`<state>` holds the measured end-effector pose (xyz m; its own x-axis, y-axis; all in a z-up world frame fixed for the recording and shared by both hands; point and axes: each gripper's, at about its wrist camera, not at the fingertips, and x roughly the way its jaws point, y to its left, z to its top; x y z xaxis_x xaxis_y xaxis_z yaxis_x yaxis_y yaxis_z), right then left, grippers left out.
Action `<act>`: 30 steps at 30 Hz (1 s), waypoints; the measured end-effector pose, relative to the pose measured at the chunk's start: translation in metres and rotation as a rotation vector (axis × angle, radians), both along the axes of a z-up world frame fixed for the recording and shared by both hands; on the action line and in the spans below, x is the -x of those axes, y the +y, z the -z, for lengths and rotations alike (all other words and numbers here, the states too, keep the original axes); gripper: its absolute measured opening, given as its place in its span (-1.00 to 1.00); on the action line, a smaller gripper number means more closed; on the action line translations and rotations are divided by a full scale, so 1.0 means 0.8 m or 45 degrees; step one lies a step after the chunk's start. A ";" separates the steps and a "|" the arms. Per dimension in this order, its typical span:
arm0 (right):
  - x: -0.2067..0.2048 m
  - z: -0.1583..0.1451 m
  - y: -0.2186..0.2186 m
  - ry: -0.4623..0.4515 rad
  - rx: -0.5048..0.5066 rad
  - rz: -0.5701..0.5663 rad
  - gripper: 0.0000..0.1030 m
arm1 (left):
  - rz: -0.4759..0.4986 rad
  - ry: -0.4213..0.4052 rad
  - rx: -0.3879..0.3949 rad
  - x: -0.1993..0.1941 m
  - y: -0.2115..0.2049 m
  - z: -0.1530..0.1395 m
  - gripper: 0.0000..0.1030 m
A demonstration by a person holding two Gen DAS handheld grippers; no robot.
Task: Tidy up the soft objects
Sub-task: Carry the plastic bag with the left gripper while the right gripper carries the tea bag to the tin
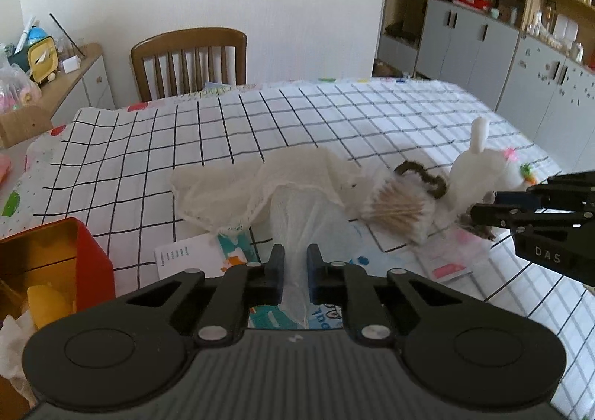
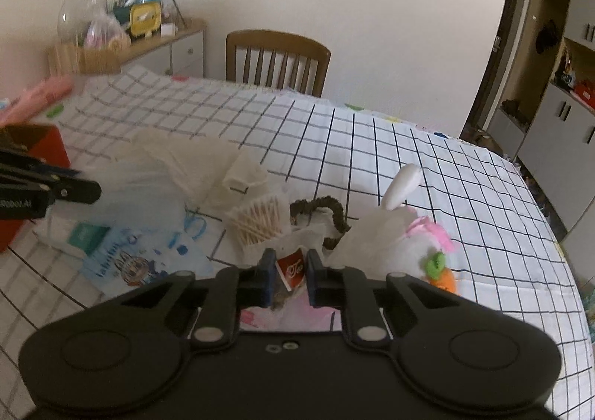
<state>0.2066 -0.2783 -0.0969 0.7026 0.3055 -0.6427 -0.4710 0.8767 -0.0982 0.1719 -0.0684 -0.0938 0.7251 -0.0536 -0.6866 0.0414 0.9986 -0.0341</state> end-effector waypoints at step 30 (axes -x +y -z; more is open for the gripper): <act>0.060 -0.118 0.088 -0.018 -0.328 -0.294 -0.70 | -0.254 -0.198 0.141 0.084 0.101 -0.114 -0.77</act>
